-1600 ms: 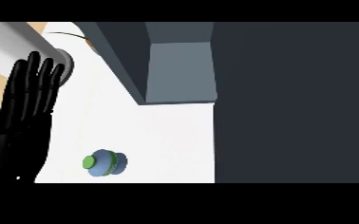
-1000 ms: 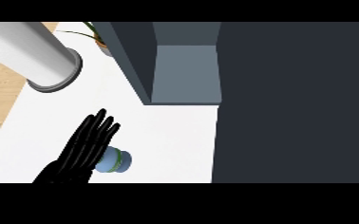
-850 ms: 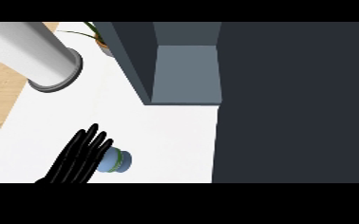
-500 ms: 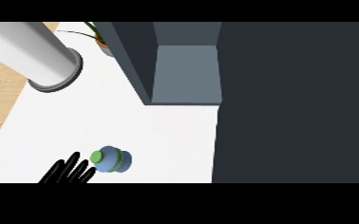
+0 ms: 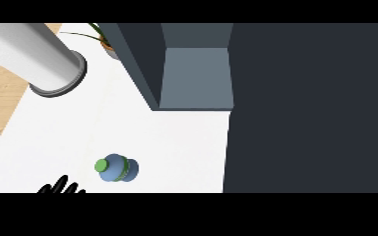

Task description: Pick up the bottled water, place it into the cabinet and close the cabinet

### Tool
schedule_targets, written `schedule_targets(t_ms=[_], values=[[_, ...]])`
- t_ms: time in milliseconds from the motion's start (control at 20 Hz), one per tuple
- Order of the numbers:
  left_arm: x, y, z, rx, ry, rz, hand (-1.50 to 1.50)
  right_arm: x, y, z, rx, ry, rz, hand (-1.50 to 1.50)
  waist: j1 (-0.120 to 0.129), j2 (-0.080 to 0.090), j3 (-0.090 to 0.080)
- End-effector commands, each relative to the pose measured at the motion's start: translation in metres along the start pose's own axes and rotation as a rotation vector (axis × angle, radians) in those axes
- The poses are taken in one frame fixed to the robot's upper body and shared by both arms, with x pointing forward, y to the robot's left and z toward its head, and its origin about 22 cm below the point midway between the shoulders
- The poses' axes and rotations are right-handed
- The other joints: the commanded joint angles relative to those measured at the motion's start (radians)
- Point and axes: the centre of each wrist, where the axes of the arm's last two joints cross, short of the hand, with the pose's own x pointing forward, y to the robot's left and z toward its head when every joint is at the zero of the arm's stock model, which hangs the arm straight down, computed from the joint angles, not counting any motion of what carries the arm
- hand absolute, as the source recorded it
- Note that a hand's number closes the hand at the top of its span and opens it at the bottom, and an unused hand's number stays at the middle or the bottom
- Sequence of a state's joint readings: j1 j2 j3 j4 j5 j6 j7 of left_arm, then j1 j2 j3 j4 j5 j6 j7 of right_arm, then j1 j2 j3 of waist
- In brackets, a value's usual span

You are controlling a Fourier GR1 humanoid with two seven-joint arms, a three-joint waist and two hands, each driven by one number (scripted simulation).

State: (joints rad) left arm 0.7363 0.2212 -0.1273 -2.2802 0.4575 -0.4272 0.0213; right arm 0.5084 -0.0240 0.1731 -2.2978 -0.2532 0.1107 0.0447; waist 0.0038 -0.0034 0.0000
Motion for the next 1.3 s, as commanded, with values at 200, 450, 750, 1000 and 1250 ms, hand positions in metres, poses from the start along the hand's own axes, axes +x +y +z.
schedule_targets(t_ms=[200, 450, 750, 1000, 1250], values=[[-0.010, 0.032, 0.002, 0.016, -0.062, -0.001, -1.50, -0.004, 0.005, 0.000, 0.033, 0.005, 0.013, -1.50, -0.003, 0.002, 0.000], [-0.027, 0.042, 0.010, 0.080, -0.048, -0.012, -1.50, -0.014, 0.000, 0.019, 0.018, 0.008, 0.006, -1.50, -0.007, 0.001, 0.000], [-0.028, 0.059, 0.003, 0.085, -0.028, -0.060, -1.50, -0.019, -0.004, 0.020, 0.023, -0.015, -0.008, -1.50, -0.006, 0.001, 0.000], [-0.049, 0.091, -0.021, 0.095, -0.042, -0.097, -1.50, -0.027, -0.005, 0.024, 0.038, -0.016, 0.011, -1.50, -0.010, 0.002, 0.000], [-0.062, 0.100, -0.033, 0.098, 0.009, -0.114, -1.50, -0.022, 0.011, 0.016, 0.044, -0.019, 0.014, -1.50, -0.009, 0.003, 0.000]])
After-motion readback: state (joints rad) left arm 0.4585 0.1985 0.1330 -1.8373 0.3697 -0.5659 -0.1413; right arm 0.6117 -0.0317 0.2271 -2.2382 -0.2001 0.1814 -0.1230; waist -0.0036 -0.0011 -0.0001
